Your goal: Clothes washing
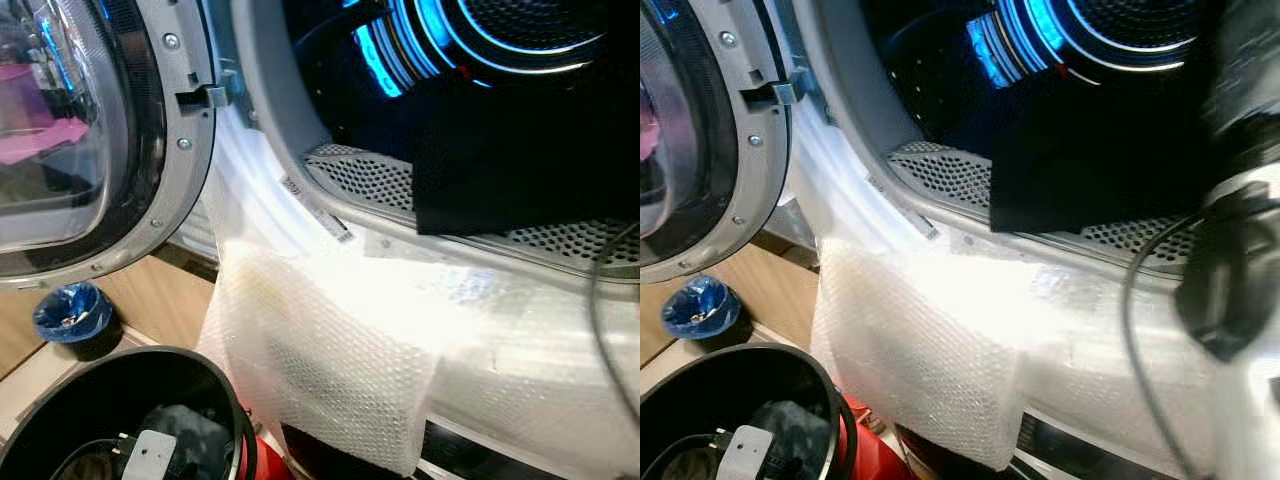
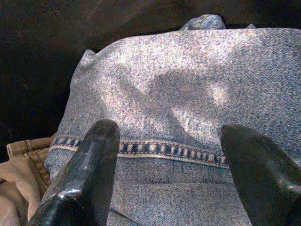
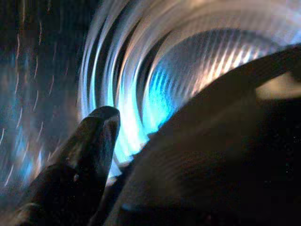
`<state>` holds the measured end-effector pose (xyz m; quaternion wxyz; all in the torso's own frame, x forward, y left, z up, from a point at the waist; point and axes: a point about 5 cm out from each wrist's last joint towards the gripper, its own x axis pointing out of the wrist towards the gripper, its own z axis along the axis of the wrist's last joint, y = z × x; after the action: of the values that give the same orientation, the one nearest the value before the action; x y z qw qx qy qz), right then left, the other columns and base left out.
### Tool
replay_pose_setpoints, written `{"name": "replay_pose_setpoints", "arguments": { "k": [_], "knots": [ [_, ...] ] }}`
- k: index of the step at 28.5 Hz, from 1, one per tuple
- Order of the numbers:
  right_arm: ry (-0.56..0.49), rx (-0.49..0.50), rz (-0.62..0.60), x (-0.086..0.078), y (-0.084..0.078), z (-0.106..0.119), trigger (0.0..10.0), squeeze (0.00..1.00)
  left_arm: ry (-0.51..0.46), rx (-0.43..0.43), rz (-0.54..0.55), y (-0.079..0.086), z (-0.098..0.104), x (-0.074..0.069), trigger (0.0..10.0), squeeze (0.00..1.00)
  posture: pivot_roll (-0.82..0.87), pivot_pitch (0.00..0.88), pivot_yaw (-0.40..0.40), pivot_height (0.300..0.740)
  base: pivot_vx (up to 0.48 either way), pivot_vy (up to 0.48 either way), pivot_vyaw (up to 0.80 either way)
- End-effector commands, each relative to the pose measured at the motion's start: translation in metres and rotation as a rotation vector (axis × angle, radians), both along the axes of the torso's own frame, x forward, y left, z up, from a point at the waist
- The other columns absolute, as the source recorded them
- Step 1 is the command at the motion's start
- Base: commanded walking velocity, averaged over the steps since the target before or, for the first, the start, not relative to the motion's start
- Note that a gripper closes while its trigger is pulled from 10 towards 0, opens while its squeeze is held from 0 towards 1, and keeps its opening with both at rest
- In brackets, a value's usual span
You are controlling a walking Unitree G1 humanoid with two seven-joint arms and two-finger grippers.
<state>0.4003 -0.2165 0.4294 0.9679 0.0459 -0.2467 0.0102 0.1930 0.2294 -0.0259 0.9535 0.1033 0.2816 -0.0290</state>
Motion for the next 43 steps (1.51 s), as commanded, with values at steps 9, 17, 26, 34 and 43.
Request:
{"name": "replay_pose_setpoints", "arguments": {
  "k": [9,17,26,34,43],
  "knots": [
    [-0.014,-0.007,0.336,-0.047,0.014,-0.006,10.0,0.0,0.065,0.001,0.012,0.0,-0.012,-0.015,10.0,0.0,0.0,0.089,0.041,0.74,0.0,0.0,0.0],
    [0.015,-0.051,0.285,-0.089,-0.016,-0.017,10.0,0.0,0.072,-0.004,0.005,-0.002,-0.014,-0.013,10.0,0.0,-0.02,0.093,0.038,0.74,0.0,0.0,0.0],
    [0.164,-0.29,0.171,-0.104,-0.02,-0.052,10.0,0.0,0.073,-0.007,-0.002,-0.004,-0.014,-0.011,10.0,0.0,-0.04,0.094,0.038,0.74,0.0,0.0,0.0],
    [0.19,-0.198,-0.125,-0.112,-0.056,-0.052,10.0,0.0,0.074,-0.006,-0.004,-0.004,-0.015,-0.009,10.0,0.0,-0.04,0.089,0.038,0.74,0.0,0.0,0.0],
    [0.052,0.03,-0.192,-0.123,-0.05,-0.049,10.0,0.0,0.073,-0.002,-0.003,-0.005,-0.016,-0.005,10.0,0.0,-0.07,0.087,0.034,0.74,0.0,0.0,0.0]
  ]
}}
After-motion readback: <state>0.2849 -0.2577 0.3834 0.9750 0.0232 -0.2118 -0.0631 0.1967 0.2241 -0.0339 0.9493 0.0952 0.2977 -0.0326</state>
